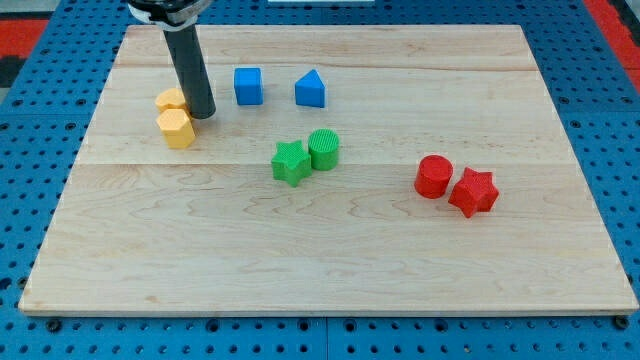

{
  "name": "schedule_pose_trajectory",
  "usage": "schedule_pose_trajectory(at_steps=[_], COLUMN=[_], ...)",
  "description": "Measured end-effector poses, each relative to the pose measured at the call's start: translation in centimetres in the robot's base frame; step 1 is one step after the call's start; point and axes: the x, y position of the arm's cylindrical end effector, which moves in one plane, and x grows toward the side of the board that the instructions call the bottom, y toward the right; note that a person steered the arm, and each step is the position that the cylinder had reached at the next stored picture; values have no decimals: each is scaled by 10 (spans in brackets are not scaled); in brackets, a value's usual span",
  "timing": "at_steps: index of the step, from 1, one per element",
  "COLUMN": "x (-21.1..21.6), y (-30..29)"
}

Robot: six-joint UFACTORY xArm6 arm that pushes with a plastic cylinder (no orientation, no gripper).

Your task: Push the yellow heart into the yellow hexagon

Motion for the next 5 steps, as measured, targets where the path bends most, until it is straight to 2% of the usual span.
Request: schedule_pose_trajectory(at_steps=[2,3,4,5], x=[-22,-48,-48,-46], y=[7,-17,35,53])
